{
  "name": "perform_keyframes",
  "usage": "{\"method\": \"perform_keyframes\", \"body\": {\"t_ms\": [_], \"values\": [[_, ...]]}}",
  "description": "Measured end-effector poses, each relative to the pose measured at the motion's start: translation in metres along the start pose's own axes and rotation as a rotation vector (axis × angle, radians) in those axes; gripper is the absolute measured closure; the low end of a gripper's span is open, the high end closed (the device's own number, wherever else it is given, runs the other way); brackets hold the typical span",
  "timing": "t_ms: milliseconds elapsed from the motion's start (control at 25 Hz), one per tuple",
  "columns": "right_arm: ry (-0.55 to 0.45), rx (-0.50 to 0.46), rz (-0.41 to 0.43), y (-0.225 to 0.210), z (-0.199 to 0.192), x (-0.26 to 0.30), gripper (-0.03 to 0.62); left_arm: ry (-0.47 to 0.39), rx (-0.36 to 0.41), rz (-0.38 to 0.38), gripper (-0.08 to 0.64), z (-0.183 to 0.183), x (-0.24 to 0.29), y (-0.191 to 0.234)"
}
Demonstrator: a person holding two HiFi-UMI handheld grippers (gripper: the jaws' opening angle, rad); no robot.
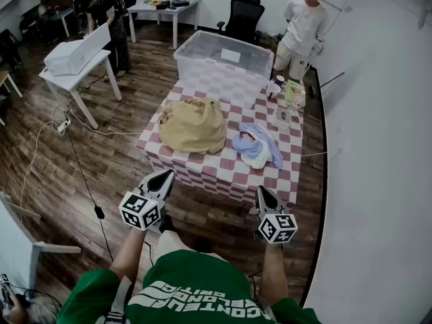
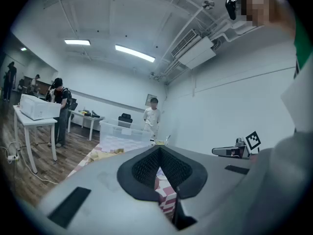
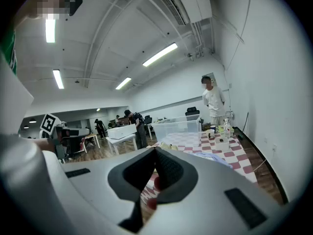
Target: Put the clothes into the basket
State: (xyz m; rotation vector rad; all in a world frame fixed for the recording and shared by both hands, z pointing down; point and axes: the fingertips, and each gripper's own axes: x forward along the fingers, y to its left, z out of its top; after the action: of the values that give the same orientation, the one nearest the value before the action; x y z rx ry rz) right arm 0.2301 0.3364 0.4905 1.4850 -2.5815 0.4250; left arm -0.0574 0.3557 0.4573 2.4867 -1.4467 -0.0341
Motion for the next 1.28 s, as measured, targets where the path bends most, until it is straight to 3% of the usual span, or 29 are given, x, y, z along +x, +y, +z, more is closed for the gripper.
{"method": "perform_keyframes", "body": {"t_ms": [840,1280], "values": [[0.032,-0.008,0.008,-0.023,-0.001,0.016,0.584,0.007,-0.015,0.023,0.555,0.001,0.024,0.011],[0.064,-0.005,-0.027,-0.049,0.010,0.080,0.584,0.022,-0.020,-0.016,0.555,0.007,0.085,0.059]]}}
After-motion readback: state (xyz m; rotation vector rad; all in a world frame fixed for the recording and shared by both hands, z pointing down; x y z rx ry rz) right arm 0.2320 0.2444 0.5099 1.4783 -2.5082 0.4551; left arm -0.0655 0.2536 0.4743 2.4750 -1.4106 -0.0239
